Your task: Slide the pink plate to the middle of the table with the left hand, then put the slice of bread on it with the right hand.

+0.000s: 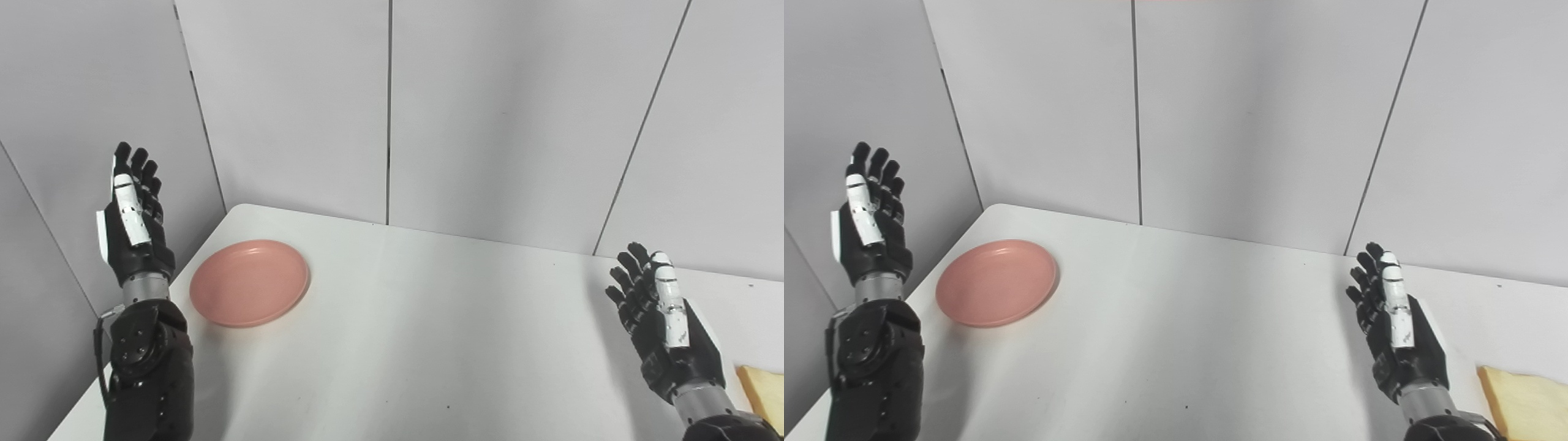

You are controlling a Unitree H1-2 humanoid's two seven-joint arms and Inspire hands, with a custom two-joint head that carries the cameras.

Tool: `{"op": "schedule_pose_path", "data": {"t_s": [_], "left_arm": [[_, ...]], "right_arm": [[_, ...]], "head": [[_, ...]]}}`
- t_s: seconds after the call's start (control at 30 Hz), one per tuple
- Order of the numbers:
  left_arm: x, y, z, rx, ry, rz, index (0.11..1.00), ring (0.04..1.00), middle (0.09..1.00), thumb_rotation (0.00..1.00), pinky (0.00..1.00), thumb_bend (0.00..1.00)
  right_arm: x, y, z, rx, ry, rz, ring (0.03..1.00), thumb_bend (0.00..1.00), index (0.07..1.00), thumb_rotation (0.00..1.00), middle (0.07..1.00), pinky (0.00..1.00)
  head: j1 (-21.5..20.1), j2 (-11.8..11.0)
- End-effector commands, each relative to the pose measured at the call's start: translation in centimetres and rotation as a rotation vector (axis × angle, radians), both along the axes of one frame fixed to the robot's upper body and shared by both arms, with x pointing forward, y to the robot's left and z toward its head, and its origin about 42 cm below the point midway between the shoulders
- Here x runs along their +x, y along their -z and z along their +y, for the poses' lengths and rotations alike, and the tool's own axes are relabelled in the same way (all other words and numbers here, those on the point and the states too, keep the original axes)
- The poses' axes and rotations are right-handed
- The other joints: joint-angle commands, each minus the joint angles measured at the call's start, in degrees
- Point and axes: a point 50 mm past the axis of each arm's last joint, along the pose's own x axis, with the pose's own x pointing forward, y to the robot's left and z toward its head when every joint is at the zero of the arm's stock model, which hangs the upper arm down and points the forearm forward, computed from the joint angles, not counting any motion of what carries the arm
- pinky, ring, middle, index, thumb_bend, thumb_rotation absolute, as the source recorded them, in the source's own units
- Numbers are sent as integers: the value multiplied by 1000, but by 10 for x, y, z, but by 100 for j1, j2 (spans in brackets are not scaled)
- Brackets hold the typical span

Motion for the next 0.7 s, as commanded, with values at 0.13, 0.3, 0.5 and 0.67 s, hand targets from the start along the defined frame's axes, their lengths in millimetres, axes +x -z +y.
{"op": "schedule_pose_path", "data": {"t_s": [0.13,0.3,0.5,0.67], "left_arm": [[3,-10,15,20,-18,-27,931,952,945,1000,1000,368],[8,0,20,-5,-17,-2,927,951,942,1000,1000,364],[12,9,24,-47,-12,25,920,952,932,1000,981,357],[16,17,27,-70,-1,49,939,968,955,1000,987,358]], "right_arm": [[0,-22,3,-3,-13,-79,1000,99,1000,1000,1000,1000],[-1,-23,4,-2,-14,-83,1000,93,1000,1000,1000,1000],[-1,-24,5,1,-8,-83,1000,87,1000,1000,1000,1000],[0,-25,3,1,-16,-85,1000,81,1000,1000,1000,1000]], "head": [[-2,1],[-2,1],[-2,1],[19,41]]}}
